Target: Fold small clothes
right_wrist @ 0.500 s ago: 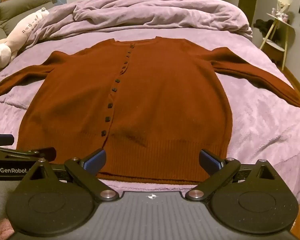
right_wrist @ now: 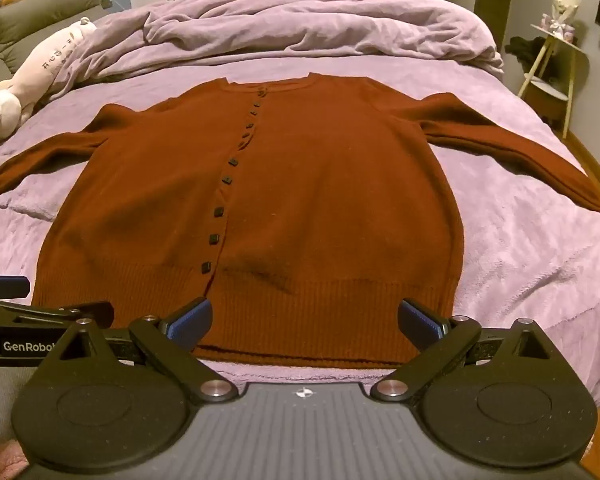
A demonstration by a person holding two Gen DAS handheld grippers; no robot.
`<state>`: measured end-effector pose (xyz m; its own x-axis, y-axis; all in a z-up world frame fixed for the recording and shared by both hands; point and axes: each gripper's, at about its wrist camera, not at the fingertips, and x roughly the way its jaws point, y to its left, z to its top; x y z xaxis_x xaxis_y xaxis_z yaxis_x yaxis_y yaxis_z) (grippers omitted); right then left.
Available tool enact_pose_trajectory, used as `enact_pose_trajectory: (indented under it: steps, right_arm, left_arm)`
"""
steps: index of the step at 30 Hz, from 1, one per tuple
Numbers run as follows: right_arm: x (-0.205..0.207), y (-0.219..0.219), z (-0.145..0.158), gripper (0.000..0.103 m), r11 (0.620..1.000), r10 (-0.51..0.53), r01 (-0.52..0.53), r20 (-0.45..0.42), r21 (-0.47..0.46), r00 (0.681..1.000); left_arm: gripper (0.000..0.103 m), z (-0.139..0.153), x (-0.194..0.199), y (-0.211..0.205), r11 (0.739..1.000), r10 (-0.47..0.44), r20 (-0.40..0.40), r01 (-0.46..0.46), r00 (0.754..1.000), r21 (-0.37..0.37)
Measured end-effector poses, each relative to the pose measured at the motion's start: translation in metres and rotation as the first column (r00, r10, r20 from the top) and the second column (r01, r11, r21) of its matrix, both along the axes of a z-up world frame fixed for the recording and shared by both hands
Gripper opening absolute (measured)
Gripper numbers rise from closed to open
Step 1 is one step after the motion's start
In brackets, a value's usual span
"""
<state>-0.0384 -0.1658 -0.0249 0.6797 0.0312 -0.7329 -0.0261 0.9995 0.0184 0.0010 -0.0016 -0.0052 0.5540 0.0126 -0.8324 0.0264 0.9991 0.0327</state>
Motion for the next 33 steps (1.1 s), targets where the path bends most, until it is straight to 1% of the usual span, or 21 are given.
enact_pose_trajectory:
  steps: [33]
  right_arm:
    - [0.0020, -0.0041, 0.0004, 0.099, 1.000, -0.005, 0.005, -0.007, 0.010, 1.000]
  left_arm:
    - [0.103, -0.0064, -0.0005, -0.0031, 1.000, -0.006, -0.018, 0.006, 1.000, 0.004]
